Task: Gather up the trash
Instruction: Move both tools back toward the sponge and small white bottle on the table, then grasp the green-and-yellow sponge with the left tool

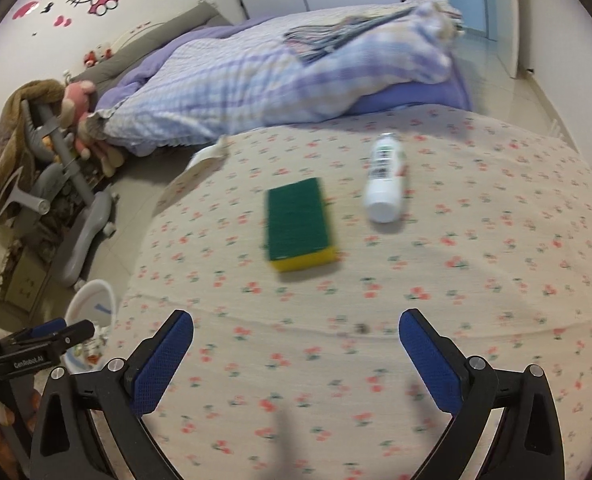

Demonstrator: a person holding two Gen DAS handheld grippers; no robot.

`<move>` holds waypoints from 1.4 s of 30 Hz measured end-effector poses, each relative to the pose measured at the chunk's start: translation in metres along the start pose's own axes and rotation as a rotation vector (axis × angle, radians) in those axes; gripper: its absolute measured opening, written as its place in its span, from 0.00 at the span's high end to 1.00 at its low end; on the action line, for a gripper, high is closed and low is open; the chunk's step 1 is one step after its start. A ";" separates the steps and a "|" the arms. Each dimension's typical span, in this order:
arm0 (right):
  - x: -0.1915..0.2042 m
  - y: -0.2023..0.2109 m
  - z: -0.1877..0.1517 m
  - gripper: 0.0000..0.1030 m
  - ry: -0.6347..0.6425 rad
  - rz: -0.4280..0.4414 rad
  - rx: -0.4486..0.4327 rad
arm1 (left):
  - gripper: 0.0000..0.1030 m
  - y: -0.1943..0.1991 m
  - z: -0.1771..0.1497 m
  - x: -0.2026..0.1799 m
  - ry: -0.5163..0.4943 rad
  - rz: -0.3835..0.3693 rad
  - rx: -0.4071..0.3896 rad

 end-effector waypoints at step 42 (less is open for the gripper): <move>-0.161 0.010 -0.011 0.00 -0.172 -0.216 -0.017 | 0.45 -0.070 0.029 -0.206 -0.148 -0.196 -0.118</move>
Point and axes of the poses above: each gripper's, at about its wrist camera, not at the fingertips, and y roughly against the way its jaws point, x to its left, z to its top, the point moved 10 cm from there along -y, roughly the way its jaws point, and after that the axes turned 13 degrees about -x, right-handed, at the moved point
